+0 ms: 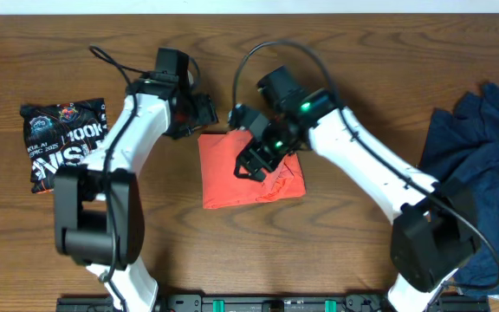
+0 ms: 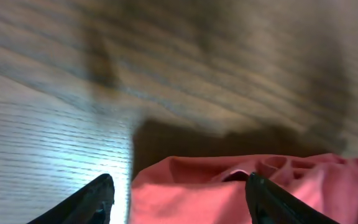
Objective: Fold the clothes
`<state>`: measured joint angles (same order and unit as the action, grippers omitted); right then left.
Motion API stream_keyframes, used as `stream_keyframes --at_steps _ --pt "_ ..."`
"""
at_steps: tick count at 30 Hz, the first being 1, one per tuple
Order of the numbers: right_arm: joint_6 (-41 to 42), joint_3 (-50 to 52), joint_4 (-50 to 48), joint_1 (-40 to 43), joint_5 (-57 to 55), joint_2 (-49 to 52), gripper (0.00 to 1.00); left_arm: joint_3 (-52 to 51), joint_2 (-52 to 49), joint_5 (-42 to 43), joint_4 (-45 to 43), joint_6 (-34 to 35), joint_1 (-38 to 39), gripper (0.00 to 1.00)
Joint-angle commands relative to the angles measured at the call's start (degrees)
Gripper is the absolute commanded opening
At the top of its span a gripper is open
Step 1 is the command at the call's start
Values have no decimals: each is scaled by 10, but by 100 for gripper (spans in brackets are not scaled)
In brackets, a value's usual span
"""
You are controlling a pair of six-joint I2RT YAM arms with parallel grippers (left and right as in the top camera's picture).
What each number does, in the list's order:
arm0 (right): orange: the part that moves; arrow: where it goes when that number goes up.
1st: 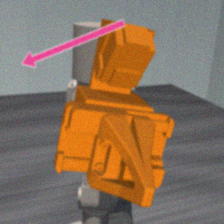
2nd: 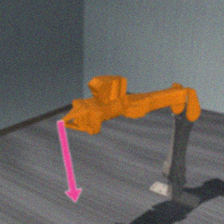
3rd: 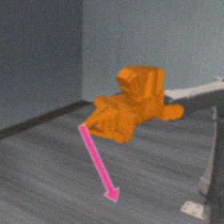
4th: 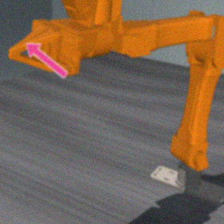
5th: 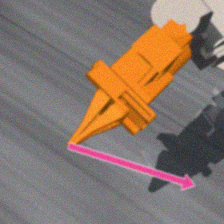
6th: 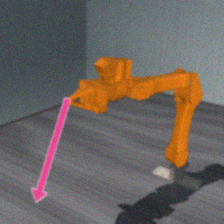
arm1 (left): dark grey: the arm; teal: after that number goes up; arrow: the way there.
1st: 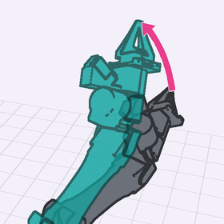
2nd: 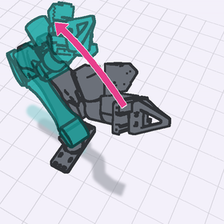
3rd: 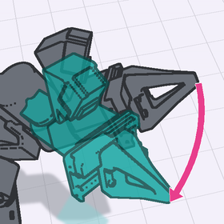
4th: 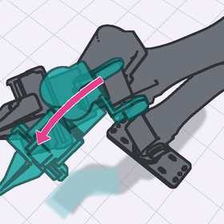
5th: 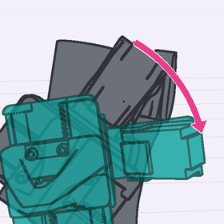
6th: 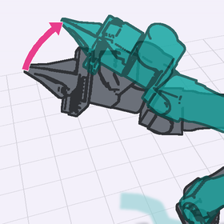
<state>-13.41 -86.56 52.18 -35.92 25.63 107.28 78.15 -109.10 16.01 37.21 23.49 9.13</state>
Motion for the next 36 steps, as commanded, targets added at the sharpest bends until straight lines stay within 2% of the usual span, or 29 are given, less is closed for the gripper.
stream_keyframes --at_steps 1,3,6,7,9,10,16,17,19,24,27,30,33,36 --pt "55 1 1 -12 -130 3 84 -7 -16 42 3 -8 5 70" --pt "78 12 0 -13 -159 12 80 -7 -22 45 5 -8 8 70" --pt "116 36 -3 -8 -194 23 56 -11 -23 43 5 -10 14 70" --pt "134 44 -4 -6 -209 24 47 -11 -23 43 7 -10 15 70" --pt "161 62 -6 0 -237 26 19 -11 -23 38 10 -10 17 70" --pt "179 69 -3 5 -259 26 2 -11 -23 38 12 -10 18 70" --pt "366 74 57 54 -407 26 1 -19 -24 38 22 -10 19 69" --pt "385 74 64 67 -411 26 6 -23 -24 38 22 -10 19 69" --pt "397 74 67 87 -406 26 16 -31 -24 39 21 -10 20 69" --pt "397 74 77 124 -371 26 26 -52 -24 39 19 -14 29 69" --pt "398 74 91 131 -383 26 27 -57 -24 39 21 -14 37 69" --pt "441 74 101 147 -415 24 25 -57 -24 39 28 -14 49 68" --pt "460 69 111 171 -408 16 20 -57 -24 39 53 -19 57 63" --pt "396 61 103 189 -338 -5 12 -57 -24 36 97 -21 56 61"
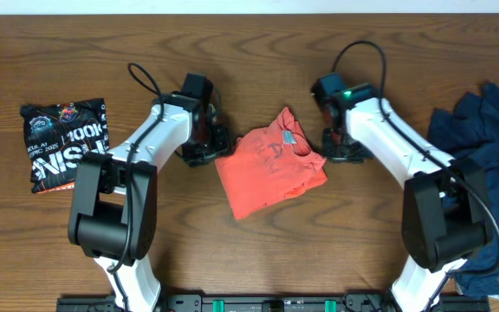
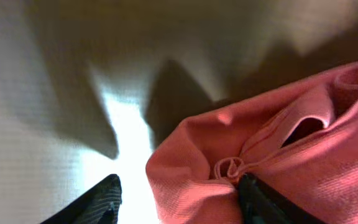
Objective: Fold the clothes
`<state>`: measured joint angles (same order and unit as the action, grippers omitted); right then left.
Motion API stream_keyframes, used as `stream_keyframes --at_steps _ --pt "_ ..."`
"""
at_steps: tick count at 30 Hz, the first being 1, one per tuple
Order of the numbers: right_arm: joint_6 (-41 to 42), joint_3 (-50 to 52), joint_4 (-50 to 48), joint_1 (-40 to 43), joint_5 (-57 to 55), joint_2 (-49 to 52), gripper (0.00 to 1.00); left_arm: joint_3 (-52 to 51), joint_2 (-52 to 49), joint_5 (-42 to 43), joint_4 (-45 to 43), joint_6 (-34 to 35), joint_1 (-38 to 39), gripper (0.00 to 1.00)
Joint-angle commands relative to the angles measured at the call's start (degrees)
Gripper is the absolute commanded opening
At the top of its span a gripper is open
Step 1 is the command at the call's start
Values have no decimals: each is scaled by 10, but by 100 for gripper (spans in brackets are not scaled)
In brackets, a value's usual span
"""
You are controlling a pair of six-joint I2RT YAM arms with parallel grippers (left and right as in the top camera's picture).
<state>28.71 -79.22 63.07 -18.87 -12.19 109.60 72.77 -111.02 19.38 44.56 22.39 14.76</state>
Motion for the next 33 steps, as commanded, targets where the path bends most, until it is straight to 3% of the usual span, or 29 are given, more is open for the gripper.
stream_keyframes --at_steps 1,4,10,15,21,24,27,31,33 --pt "-89 -15 -20 20 90 -39 10 -3 -4 -9 42 -12 -1 61" --pt "-289 -17 -57 16 272 -73 13 -3 -4 -48 78 -12 -2 61" --pt "-403 -15 -64 -18 316 -86 18 -3 -4 -49 131 0 4 61" --pt "-416 -15 -69 -44 229 -63 19 -3 -4 -49 143 -1 11 61" --pt "-416 -15 -73 -45 227 -10 29 -3 -4 -49 139 0 12 61" --pt "-413 -15 -88 -43 223 13 28 -3 -4 -49 133 0 12 61" --pt "-338 -15 -129 -37 150 33 23 -3 -4 -49 132 0 12 61" --pt "-70 -15 -141 -19 -84 45 24 -3 -4 -49 132 0 12 61" --pt "22 -15 -127 -4 -109 42 25 -3 -4 -49 132 0 12 61"
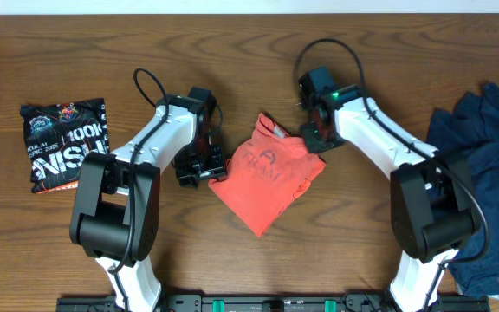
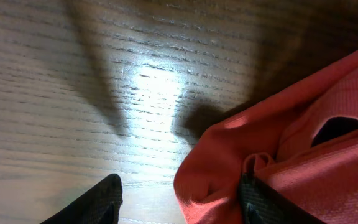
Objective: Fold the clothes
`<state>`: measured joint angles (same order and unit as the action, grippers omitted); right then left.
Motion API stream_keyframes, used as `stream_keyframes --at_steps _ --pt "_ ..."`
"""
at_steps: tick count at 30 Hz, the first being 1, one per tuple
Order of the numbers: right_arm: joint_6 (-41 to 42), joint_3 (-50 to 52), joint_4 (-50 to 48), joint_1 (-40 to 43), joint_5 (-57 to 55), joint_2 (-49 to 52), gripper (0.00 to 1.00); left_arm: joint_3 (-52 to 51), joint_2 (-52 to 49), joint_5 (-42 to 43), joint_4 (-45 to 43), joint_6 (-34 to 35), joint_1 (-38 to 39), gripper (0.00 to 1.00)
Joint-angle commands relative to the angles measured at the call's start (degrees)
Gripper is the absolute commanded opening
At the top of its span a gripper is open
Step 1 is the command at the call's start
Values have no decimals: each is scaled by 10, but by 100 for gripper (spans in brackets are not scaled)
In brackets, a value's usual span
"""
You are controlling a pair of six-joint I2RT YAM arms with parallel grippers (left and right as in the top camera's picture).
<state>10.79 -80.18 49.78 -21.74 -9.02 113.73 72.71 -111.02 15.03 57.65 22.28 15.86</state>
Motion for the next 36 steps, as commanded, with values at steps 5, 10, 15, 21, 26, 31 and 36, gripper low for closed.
stream_keyframes --at_steps 5,10,15,21,26,31,36 --pt "212 -5 24 46 -58 -3 25 -3 -4 -5 2 0 1 61" --pt "175 -5 85 47 -40 -26 25 18 16 -25 6 -19 -15 61" --pt "118 -5 104 48 40 -71 27 62 63 -9 -70 -51 -52 82" --pt "61 3 108 45 202 -70 29 63 56 136 -218 -77 -61 88" --pt "52 42 80 19 218 -68 27 63 12 219 -235 -102 -40 87" --pt "95 82 27 -9 229 -68 26 59 -27 216 -231 -150 -2 86" --pt "118 129 -37 -24 269 -68 27 59 -69 163 -230 -152 27 86"
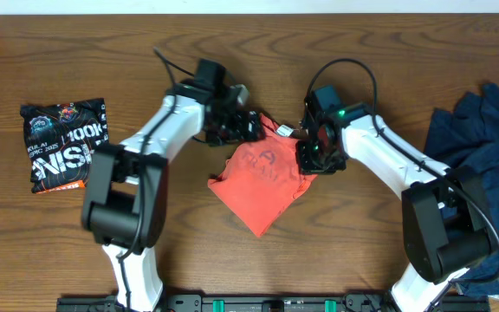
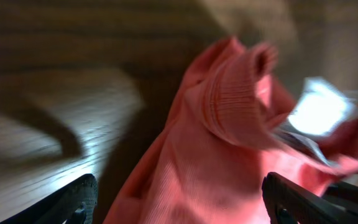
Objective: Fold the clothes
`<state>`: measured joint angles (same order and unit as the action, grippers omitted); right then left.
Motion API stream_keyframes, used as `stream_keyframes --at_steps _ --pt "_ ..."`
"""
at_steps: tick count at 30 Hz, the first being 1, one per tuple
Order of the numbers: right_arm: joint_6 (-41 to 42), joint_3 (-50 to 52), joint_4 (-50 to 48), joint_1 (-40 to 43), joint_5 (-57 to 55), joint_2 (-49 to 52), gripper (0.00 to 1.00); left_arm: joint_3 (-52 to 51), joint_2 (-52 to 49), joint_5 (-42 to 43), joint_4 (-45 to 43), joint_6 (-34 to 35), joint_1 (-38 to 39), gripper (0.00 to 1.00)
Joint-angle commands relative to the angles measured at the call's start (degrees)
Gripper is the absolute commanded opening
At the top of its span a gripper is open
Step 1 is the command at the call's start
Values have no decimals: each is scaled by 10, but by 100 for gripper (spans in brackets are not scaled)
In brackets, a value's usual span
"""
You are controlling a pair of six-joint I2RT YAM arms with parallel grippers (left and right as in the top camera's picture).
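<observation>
A folded red shirt lies as a diamond at the table's middle, its collar and white tag at the top corner. My left gripper is at that top corner. In the left wrist view its fingers stand wide apart and open, with the ribbed collar of the red shirt between and ahead of them. My right gripper sits against the shirt's right edge. Its jaws are hidden under the wrist, so their state does not show.
A folded black printed shirt lies at the far left. A heap of navy clothes covers the right edge of the wooden table. Both arms' cables loop above the red shirt.
My left gripper has gone from the shirt's left corner to its top collar corner. My right gripper has shifted a little down along the right edge. The shirt keeps its diamond position.
The red shirt first lay square with both grippers at its top edge. Then it was turned partway, with a gripper on each side. After that it lay as a diamond with my left gripper at its left corner. Now my left gripper is at the collar.
</observation>
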<state>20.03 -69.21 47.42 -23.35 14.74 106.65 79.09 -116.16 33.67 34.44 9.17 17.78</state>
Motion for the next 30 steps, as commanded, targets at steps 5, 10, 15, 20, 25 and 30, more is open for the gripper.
stream_keyframes --at_steps 5,10,15,20,25,30 --pt "48 53 -37 -10 -35 3 27 -7 -41 -24 17 -21 16 86" --pt "46 56 -73 20 -173 3 24 -9 -41 -24 71 -16 15 86" --pt "-27 56 -218 48 -147 3 23 -9 -41 31 101 46 20 87" --pt "-44 54 -300 41 -111 3 26 -9 -37 113 69 103 35 87" --pt "-42 52 -254 41 -126 -3 32 -9 -21 61 36 122 24 90" --pt "-42 52 -192 54 -165 -3 32 -9 8 2 3 109 -8 98"
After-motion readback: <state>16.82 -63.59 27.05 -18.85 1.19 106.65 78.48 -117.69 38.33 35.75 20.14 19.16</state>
